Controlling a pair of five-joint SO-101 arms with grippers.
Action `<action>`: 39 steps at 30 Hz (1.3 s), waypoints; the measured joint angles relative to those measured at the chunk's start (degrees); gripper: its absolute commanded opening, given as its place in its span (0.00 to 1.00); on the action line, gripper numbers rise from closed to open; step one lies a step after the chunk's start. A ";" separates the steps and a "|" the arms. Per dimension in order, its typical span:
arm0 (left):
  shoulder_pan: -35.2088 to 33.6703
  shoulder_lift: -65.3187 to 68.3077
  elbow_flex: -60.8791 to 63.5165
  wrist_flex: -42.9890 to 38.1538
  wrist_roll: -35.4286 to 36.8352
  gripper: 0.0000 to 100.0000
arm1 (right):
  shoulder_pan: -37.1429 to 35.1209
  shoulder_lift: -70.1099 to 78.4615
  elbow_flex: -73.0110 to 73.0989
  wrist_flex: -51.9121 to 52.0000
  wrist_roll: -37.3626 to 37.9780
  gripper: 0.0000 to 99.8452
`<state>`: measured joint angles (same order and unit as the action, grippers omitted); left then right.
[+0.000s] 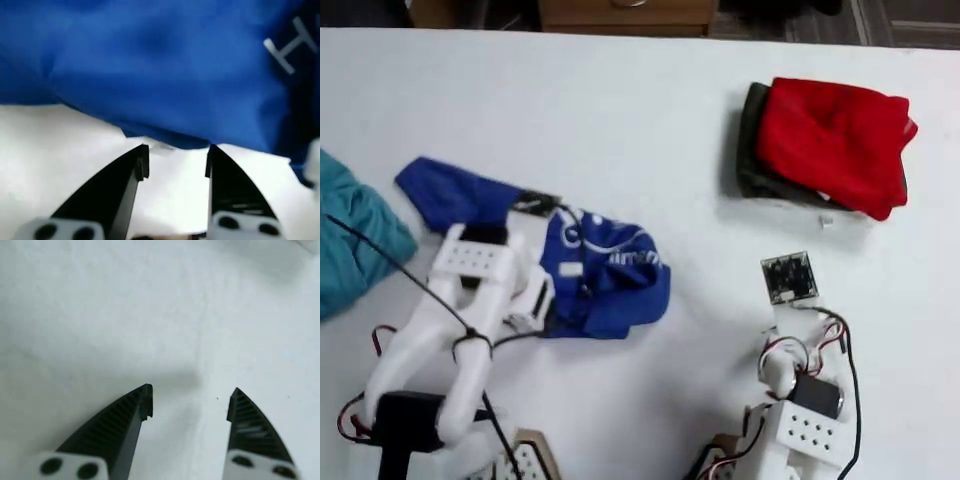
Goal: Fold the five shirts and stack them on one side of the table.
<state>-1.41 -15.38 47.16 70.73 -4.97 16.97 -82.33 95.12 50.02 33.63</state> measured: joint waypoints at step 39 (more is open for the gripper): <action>-4.48 12.04 -46.68 29.98 -7.38 0.07 | -8.18 0.00 -3.43 2.81 -8.26 0.24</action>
<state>-5.89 -3.34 0.48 100.70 -12.35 8.79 -82.33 91.69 52.84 25.36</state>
